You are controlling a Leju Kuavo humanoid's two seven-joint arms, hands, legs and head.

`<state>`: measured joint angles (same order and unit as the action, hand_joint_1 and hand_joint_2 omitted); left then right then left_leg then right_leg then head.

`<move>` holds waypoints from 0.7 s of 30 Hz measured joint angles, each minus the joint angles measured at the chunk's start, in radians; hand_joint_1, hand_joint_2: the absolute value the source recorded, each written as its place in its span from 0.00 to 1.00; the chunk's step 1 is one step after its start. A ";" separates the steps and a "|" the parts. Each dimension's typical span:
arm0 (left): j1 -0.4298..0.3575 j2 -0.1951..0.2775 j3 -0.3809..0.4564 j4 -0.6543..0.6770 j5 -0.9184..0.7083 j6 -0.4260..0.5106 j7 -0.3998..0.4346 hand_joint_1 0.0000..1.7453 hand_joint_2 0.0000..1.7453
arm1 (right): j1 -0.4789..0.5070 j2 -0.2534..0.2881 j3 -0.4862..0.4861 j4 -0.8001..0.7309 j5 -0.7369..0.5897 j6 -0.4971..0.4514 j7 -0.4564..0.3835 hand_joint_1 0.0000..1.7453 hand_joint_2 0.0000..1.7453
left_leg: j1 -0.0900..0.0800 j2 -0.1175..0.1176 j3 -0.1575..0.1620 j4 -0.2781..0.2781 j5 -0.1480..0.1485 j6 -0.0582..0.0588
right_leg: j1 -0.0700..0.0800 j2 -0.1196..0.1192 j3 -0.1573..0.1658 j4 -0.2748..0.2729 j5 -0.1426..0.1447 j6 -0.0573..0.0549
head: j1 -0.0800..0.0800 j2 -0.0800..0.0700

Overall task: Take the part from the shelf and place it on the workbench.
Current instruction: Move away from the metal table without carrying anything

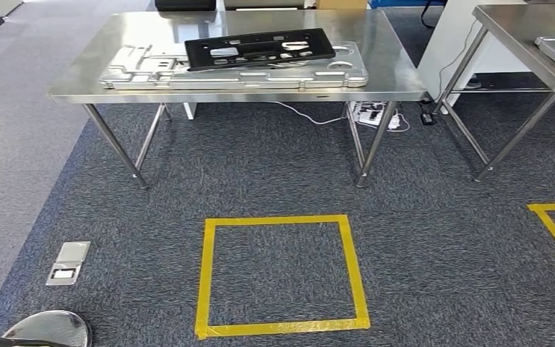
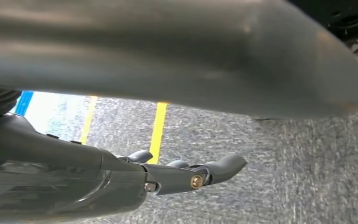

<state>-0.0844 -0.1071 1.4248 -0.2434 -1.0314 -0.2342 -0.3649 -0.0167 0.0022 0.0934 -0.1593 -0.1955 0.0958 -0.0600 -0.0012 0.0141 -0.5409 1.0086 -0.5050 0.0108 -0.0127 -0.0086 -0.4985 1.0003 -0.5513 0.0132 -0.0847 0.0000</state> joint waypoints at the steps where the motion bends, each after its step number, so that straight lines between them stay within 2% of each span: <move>1: 0.000 0.000 0.000 0.000 0.007 -0.014 -0.031 0.00 0.00 | 0.002 -0.002 -0.002 -0.001 -0.002 0.012 -0.042 0.00 0.00 | 0.000 0.000 0.000 0.000 0.000 0.000 | 0.000 0.000 0.000 0.000 0.000 0.000 | 0.000 0.000; 5: 0.000 0.000 0.000 0.000 0.034 -0.072 -0.142 0.00 0.00 | 0.011 -0.010 -0.007 -0.005 0.008 0.099 -0.258 0.00 0.00 | 0.000 0.000 0.000 0.000 0.000 0.000 | 0.000 0.000 0.000 0.000 0.000 0.000 | 0.000 0.000; 8: 0.000 -0.001 0.000 0.000 0.039 -0.094 -0.171 0.00 0.00 | 0.011 -0.014 -0.007 -0.005 0.019 0.142 -0.352 0.00 0.00 | 0.000 0.000 0.000 0.000 0.000 0.000 | 0.000 0.000 0.000 0.000 0.000 0.000 | 0.000 0.000; 12: -0.001 -0.004 0.000 0.000 0.045 -0.096 -0.162 0.00 0.00 | 0.011 -0.019 -0.006 -0.005 0.028 0.154 -0.371 0.00 0.00 | 0.000 0.000 0.000 0.000 0.000 0.000 | 0.000 0.000 0.000 0.000 0.000 0.000 | 0.000 0.000; 15: -0.001 -0.008 0.000 0.000 0.046 -0.075 -0.125 0.00 0.00 | 0.011 -0.026 -0.006 -0.004 0.025 0.134 -0.323 0.00 0.00 | 0.000 0.000 0.000 0.000 0.000 0.000 | 0.000 0.000 0.000 0.000 0.000 0.000 | 0.000 0.000; 16: -0.001 -0.010 0.000 0.000 0.045 -0.064 -0.109 0.00 0.00 | 0.011 -0.028 -0.006 -0.004 0.022 0.122 -0.294 0.00 0.25 | 0.000 0.000 0.000 0.000 0.000 0.000 | 0.000 0.000 0.000 0.000 0.000 0.000 | 0.000 0.000; 19: 0.000 -0.016 0.000 0.000 0.044 -0.029 -0.061 0.00 0.75 | 0.012 -0.037 -0.007 -0.003 0.009 0.081 -0.202 0.00 1.00 | 0.000 0.000 0.000 0.000 0.000 0.000 | 0.000 0.000 0.000 0.000 0.000 0.000 | 0.000 0.000; 20: 0.000 -0.017 0.000 0.000 0.044 -0.017 -0.044 0.00 1.00 | 0.012 -0.039 -0.008 -0.002 0.004 0.066 -0.171 0.00 0.75 | 0.000 0.000 0.000 0.000 0.000 0.000 | 0.000 0.000 0.000 0.000 0.000 0.000 | 0.000 0.000; 21: 0.000 -0.018 0.000 0.000 0.044 -0.003 -0.026 0.00 1.00 | 0.012 -0.042 -0.010 -0.002 -0.002 0.051 -0.137 0.00 0.75 | 0.000 0.000 0.000 0.000 0.000 0.000 | 0.000 0.000 0.000 0.000 0.000 0.000 | 0.000 0.000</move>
<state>-0.0846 -0.1255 1.4250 -0.2434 -0.9875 -0.2372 -0.3908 -0.0044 -0.0402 0.0833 -0.1613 -0.1970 0.1464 -0.1969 -0.0015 0.0141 -0.5407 1.0087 -0.5051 0.0109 -0.0130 -0.0086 -0.4983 1.0003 -0.5508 0.0137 -0.0847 0.0000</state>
